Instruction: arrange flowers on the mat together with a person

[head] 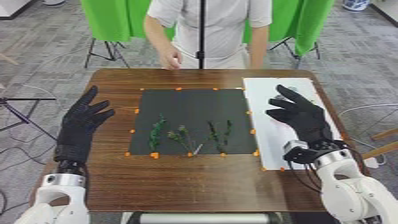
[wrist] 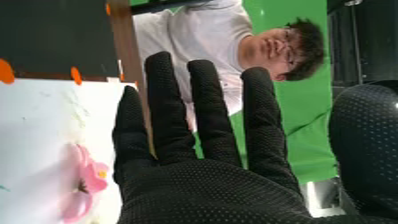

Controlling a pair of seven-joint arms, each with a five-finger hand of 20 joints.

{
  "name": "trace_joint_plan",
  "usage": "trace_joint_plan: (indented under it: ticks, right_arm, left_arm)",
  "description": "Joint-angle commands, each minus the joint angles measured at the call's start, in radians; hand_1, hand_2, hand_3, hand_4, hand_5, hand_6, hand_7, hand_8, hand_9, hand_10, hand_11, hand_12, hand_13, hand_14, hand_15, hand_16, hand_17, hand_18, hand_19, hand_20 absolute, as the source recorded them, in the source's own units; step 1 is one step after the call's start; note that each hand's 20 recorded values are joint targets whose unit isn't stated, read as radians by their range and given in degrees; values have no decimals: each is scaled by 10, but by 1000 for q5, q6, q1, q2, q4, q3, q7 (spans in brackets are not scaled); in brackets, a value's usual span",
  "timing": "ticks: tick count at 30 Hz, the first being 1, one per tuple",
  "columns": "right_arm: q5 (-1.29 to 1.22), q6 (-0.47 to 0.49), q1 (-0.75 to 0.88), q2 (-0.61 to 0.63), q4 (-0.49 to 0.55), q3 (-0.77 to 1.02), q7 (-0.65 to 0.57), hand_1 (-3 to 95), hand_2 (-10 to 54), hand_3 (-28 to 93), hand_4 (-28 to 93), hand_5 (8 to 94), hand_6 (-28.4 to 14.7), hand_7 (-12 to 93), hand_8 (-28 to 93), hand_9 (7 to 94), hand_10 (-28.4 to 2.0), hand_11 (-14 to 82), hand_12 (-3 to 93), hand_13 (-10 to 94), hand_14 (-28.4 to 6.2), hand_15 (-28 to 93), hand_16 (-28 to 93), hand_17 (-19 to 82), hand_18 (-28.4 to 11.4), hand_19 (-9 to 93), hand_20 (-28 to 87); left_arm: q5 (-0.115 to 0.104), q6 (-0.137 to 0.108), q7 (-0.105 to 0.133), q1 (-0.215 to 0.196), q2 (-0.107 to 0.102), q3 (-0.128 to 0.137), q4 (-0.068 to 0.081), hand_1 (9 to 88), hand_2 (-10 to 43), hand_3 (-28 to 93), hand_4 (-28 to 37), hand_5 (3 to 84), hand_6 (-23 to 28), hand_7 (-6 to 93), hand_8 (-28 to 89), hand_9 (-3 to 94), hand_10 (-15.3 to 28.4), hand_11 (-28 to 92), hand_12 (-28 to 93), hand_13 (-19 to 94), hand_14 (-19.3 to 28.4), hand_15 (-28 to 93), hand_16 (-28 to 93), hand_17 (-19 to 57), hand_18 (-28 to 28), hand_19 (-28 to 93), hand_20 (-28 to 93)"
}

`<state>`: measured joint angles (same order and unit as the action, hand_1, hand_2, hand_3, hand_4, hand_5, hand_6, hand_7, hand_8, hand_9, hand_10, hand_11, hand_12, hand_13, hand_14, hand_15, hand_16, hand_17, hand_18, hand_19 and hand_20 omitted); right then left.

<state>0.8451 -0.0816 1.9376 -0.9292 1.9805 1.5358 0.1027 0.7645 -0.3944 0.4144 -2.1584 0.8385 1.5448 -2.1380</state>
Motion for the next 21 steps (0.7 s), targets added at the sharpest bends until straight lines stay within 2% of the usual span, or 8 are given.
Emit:
trace_joint_plan:
  ticks: [1, 5, 6, 12, 16, 21]
  right_arm:
    - [225, -200, -7, 42, 36, -6, -47, 155, 56, 832, -280, 406, 42, 171, -134, 459, -148, 163, 160, 370, -184, 528, 136, 56, -217, 498, 264]
    - [414, -238, -18, 70, 45, 9, -146, 202, 15, 822, -261, 400, 38, 189, -138, 446, -150, 216, 173, 403, -179, 632, 122, 105, -233, 574, 289]
    - [479, -279, -84, 90, 46, -48, -220, 207, 11, 822, -258, 400, 38, 194, -138, 445, -150, 226, 175, 406, -178, 642, 120, 110, -235, 583, 292]
    - [742, -246, -108, 135, 28, -53, -381, 245, -26, 816, -240, 400, 37, 225, -149, 453, -161, 323, 186, 441, -170, 714, 121, 154, -244, 649, 299]
    - [907, -246, -145, 161, 3, -97, -464, 264, -40, 812, -235, 407, 37, 234, -151, 474, -167, 382, 193, 473, -164, 735, 129, 178, -246, 674, 296]
    - [1127, -169, -196, 181, -28, -154, -566, 288, -58, 802, -230, 421, 35, 247, -153, 488, -170, 431, 201, 501, -159, 746, 139, 204, -244, 696, 287]
  left_arm:
    - [3, 6, -4, -10, 5, 2, 4, 208, 48, 778, -283, 309, 31, 92, -82, 330, 171, 242, 107, 249, 242, 492, -81, -71, 210, 448, 153]
    - [4, 6, -6, -14, 5, 6, 2, 209, 48, 778, -283, 309, 31, 92, -82, 330, 172, 243, 107, 249, 245, 495, -81, -71, 209, 449, 154]
    - [4, 7, -6, -13, 6, 6, 2, 209, 49, 778, -283, 309, 31, 92, -82, 330, 172, 243, 107, 249, 244, 495, -82, -71, 209, 449, 154]
    - [12, 14, -21, -10, 8, 20, 0, 210, 49, 778, -283, 309, 31, 92, -82, 330, 171, 243, 107, 249, 245, 496, -83, -71, 209, 449, 154]
    - [10, 11, -12, -13, -1, 22, -3, 210, 50, 778, -283, 309, 30, 93, -82, 330, 171, 242, 107, 248, 245, 497, -82, -71, 209, 449, 154]
    - [24, 19, -33, -1, 5, 32, -9, 208, 50, 777, -283, 308, 30, 92, -82, 328, 170, 240, 107, 246, 245, 499, -82, -71, 209, 450, 155]
